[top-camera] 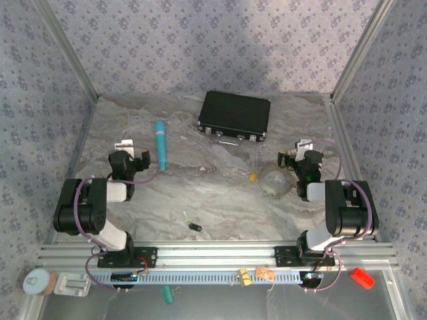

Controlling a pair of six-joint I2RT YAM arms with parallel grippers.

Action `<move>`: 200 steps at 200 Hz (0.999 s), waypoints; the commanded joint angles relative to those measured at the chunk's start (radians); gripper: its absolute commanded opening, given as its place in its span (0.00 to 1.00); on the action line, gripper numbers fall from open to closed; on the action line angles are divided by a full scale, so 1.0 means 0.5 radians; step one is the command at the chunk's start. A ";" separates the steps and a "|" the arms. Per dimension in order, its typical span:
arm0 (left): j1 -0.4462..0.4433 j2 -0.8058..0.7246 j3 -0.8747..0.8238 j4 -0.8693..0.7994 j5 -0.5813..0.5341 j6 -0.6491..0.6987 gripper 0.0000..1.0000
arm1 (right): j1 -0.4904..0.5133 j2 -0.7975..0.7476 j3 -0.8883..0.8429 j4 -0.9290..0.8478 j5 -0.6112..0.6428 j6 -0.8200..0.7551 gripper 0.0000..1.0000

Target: Put the keys on the keyring

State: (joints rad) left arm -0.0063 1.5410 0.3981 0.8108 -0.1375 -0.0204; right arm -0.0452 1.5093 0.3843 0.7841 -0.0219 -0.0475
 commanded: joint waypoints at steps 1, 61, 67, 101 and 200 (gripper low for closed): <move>0.016 -0.010 0.026 0.020 0.043 -0.030 1.00 | 0.000 0.019 0.038 -0.010 0.009 0.034 0.99; 0.016 -0.009 0.026 0.020 0.043 -0.032 1.00 | -0.005 0.019 0.036 -0.010 0.001 0.038 0.99; 0.019 -0.009 0.026 0.020 0.049 -0.031 1.00 | -0.005 0.022 0.037 -0.010 0.001 0.036 0.99; 0.037 -0.012 0.026 0.018 0.091 -0.037 1.00 | -0.012 0.016 0.027 -0.002 -0.013 0.040 0.99; -0.119 -0.843 0.315 -1.024 0.038 -0.208 1.00 | 0.460 -0.730 0.657 -2.095 0.415 0.818 0.87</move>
State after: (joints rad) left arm -0.0509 1.1831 0.4889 0.5186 -0.1452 -0.0486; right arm 0.1326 1.1530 0.6323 0.1780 0.1127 0.1215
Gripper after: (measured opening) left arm 0.993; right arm 0.879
